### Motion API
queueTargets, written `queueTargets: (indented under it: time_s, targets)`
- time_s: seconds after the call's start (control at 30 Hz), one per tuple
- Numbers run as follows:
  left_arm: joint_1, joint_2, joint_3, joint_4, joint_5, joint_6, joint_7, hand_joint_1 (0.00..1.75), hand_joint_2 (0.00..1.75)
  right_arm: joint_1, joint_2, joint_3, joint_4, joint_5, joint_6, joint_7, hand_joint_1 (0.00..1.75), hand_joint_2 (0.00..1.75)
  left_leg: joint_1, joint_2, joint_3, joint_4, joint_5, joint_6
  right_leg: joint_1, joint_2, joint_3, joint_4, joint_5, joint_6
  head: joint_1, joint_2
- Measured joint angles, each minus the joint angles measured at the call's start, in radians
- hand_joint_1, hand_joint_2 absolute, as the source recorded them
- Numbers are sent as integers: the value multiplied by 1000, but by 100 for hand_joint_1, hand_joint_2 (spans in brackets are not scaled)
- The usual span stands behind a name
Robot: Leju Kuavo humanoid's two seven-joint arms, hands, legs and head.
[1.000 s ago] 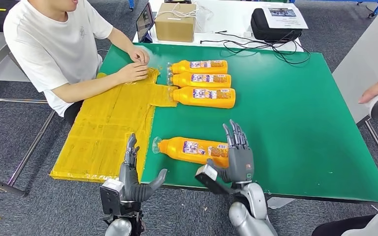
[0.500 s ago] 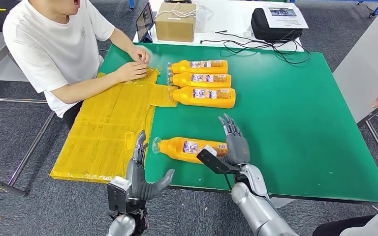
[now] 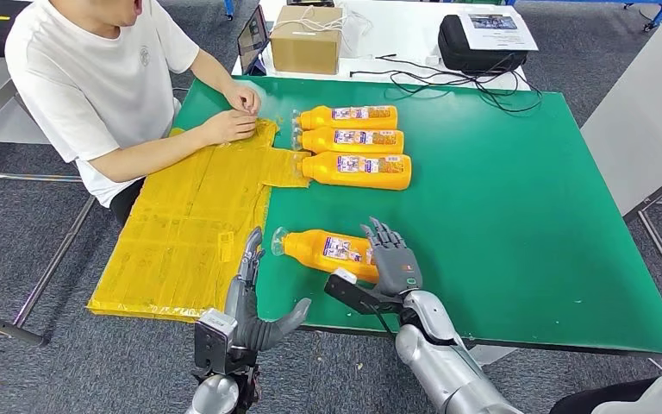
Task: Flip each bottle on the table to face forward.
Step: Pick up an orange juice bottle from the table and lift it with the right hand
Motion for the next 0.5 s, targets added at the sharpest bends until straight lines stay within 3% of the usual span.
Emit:
queueTargets:
  time_s: [0.33,0.5]
  targets:
    - [12,-1,6,-29,0,1,1,0,175,-12,-19,65,-14,141,-1,184,0,175,0,0,-1,0,0,0,0,0,0,0,0,0,0,0]
    - [16,-2,10,-35,0,1,1,0,175,-12,-30,78,-22,162,-8,205,0,175,-1,0,-1,0,0,0,0,0,-1,0,0,0,0,0]
